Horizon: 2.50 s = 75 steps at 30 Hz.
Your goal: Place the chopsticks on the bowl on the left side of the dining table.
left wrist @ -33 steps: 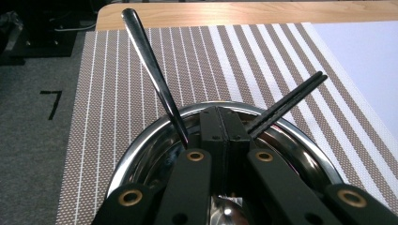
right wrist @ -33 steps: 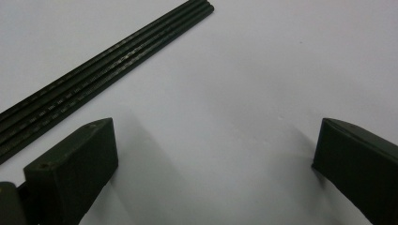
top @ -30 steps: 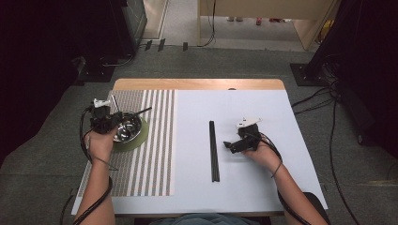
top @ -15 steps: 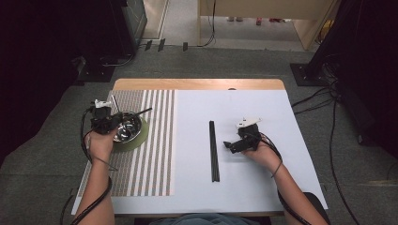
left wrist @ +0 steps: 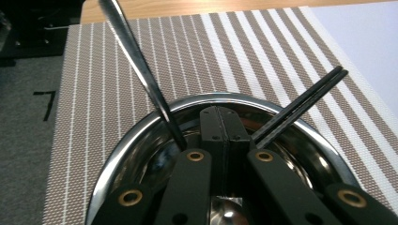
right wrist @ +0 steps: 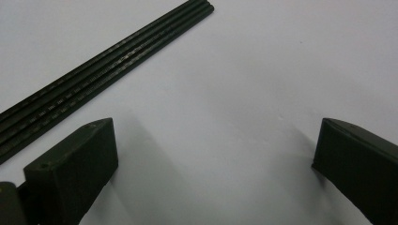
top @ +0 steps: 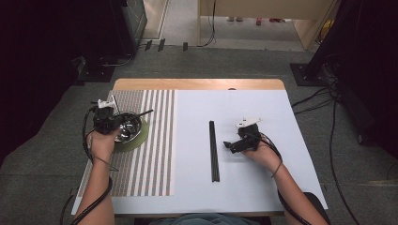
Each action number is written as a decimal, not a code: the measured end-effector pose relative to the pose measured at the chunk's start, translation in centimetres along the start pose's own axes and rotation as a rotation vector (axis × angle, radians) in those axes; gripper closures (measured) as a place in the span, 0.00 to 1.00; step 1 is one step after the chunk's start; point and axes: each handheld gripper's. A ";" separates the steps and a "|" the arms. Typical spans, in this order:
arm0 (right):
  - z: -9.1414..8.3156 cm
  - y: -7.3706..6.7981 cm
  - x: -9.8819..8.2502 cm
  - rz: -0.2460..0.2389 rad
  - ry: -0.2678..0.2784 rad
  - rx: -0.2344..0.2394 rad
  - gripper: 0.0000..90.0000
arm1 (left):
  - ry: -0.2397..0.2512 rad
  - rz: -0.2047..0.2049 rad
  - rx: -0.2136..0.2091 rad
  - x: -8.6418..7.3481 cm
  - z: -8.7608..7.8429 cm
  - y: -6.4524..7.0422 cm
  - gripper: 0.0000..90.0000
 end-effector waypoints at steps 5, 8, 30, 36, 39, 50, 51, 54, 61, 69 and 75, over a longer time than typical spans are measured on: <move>0.0 0.0 0.0 0.000 0.000 0.000 0.00 | -0.008 0.019 -0.004 0.0 0.2 0.4 1.00; 0.0 0.0 0.0 0.000 0.000 0.000 0.00 | -0.012 0.026 -0.006 0.0 0.2 0.5 1.00; 0.0 0.0 0.0 0.003 -0.001 0.000 0.00 | -0.046 0.072 -0.032 -0.1 0.4 1.4 1.00; 0.0 0.0 0.0 0.003 -0.001 0.000 0.00 | -0.052 0.078 -0.035 -0.2 0.3 1.4 1.00; 0.0 0.0 0.0 0.002 -0.001 0.000 0.00 | -0.055 0.081 -0.037 -0.2 0.3 1.4 1.00; 0.0 0.0 0.0 0.002 -0.001 0.000 0.00 | -0.068 0.089 -0.042 -0.4 0.3 1.5 1.00; 0.0 0.0 0.0 0.002 -0.001 0.000 0.00 | -0.067 0.089 -0.043 -0.4 0.3 1.5 1.00; 0.0 0.0 0.0 0.003 -0.001 0.000 0.00 | -0.065 0.090 -0.044 -0.3 0.3 1.6 1.00; 0.0 0.0 0.0 0.003 -0.001 0.001 0.00 | -0.059 0.086 -0.040 -0.3 0.3 1.6 1.00; 0.0 0.0 0.0 0.004 -0.001 0.001 0.00 | -0.047 0.055 -0.043 -0.3 0.2 1.2 0.97; 0.0 0.0 0.0 0.003 -0.001 0.001 0.00 | -0.020 0.034 -0.022 -0.1 -0.3 1.3 0.75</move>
Point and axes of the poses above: each handheld gripper's, and its own axes: z roughly forward along the jaws, x roughly out of its top, y roughly to its right, and after that the axes turned 2 degrees about x, right-handed
